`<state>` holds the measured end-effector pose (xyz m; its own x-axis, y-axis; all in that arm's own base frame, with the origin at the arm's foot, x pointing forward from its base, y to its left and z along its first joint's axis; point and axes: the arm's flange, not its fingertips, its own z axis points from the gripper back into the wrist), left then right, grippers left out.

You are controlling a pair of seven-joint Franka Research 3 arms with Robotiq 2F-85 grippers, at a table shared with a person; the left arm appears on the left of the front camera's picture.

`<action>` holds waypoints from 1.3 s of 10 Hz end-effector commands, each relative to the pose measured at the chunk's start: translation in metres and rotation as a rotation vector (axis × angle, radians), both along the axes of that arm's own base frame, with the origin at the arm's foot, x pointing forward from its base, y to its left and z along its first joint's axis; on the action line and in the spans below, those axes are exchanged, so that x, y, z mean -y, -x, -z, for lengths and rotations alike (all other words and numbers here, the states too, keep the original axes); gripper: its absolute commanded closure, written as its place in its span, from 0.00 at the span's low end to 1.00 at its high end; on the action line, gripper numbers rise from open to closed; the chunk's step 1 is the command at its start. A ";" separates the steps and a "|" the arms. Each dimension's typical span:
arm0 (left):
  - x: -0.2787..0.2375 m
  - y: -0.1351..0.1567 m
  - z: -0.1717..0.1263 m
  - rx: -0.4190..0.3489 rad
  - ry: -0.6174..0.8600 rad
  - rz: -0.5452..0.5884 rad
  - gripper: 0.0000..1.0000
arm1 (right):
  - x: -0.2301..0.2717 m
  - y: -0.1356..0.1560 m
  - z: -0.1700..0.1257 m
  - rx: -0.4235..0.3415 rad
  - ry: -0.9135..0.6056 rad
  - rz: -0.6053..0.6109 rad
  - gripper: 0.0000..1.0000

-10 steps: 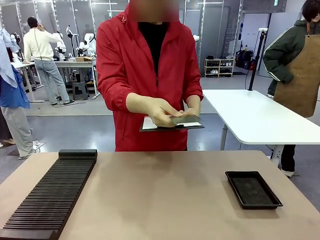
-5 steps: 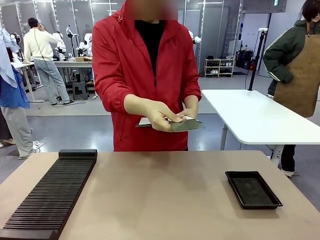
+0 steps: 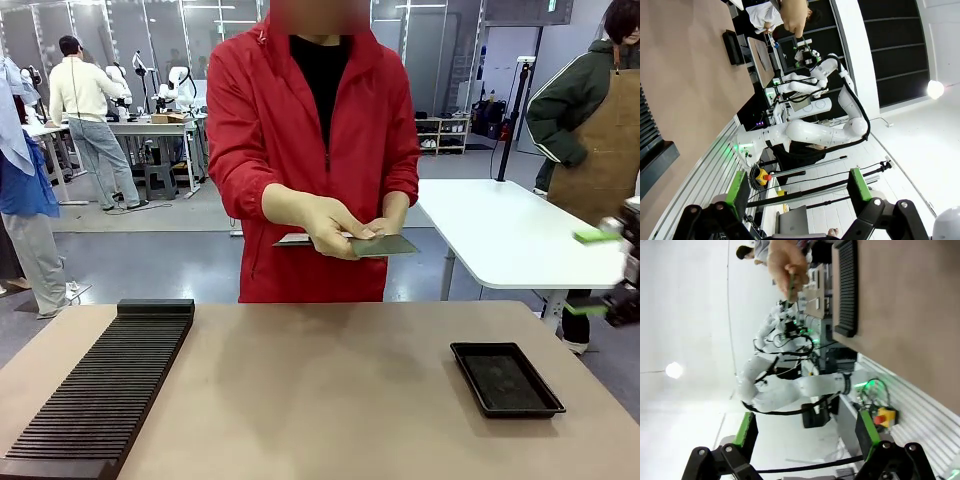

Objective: Inspect the PCB.
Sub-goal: Pick up the Blank PCB that the human is holding.

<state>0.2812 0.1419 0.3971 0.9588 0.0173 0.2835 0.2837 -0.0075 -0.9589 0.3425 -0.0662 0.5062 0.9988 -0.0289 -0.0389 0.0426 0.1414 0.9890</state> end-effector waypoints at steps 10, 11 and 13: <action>-0.001 0.002 -0.001 0.003 -0.007 0.005 0.00 | -0.159 -0.058 0.016 -0.208 -0.107 -0.075 0.00; -0.001 0.002 -0.001 0.003 -0.007 0.005 0.00 | -0.169 -0.056 0.017 -0.205 -0.097 -0.092 0.00; -0.001 0.002 -0.001 0.003 -0.007 0.005 0.00 | -0.179 -0.057 0.019 -0.191 -0.109 -0.132 0.00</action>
